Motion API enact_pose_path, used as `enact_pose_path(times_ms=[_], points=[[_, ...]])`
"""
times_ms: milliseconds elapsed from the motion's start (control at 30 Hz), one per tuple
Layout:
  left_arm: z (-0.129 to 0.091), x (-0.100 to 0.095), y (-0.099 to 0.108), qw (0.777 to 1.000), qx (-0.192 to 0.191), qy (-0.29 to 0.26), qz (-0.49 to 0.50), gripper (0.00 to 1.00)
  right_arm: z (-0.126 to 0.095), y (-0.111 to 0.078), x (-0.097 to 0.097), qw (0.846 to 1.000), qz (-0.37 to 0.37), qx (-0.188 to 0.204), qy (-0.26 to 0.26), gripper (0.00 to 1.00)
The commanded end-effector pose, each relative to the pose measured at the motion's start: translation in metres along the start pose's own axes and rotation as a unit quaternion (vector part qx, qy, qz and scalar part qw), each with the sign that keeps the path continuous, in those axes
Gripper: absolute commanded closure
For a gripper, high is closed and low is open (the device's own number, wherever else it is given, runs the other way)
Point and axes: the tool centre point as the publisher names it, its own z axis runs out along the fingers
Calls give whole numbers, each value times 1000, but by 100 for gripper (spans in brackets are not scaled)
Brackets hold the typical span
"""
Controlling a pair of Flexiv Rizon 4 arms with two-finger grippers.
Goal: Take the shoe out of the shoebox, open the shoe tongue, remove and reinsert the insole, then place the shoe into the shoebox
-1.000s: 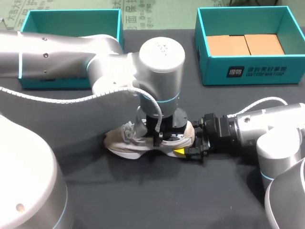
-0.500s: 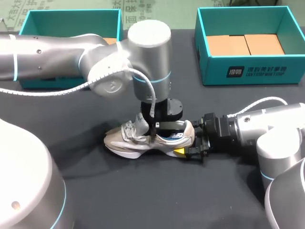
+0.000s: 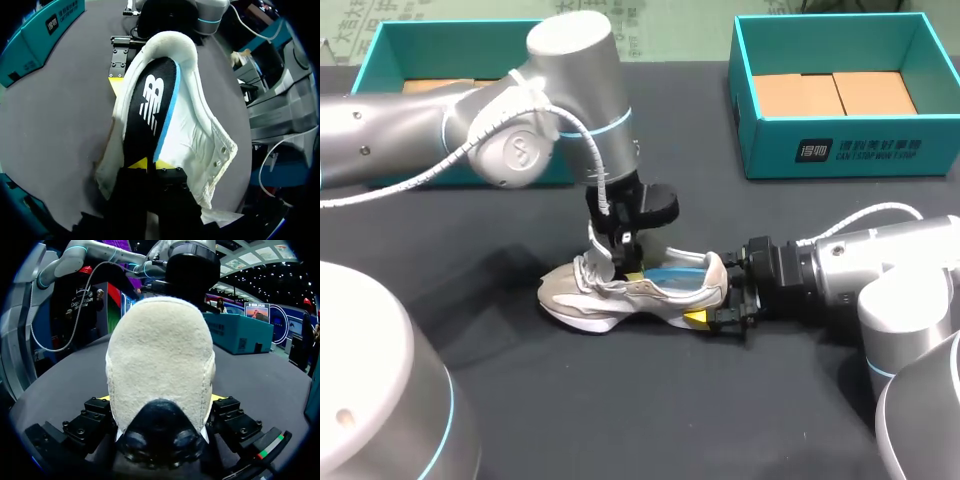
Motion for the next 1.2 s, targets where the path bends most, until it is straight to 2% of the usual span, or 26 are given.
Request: enact_pose_path(times_ms=[33, 500, 800, 933, 1200], points=[[-6, 4, 13, 999, 41, 0, 0, 100, 2, -2, 2, 1000, 0, 3, 0, 100], [-40, 23, -6, 993, 109, -35, 25, 100, 2, -2, 2, 1000, 0, 3, 0, 100], [-46, 23, -1, 991, 130, -44, 1, 100, 2, -2, 2, 1000, 0, 3, 0, 100], [-48, 24, -12, 991, 123, -57, 1, 100, 2, -2, 2, 1000, 0, 3, 0, 100], [-48, 28, -51, 988, 110, -107, -11, 100, 2, -2, 2, 1000, 0, 3, 0, 100]])
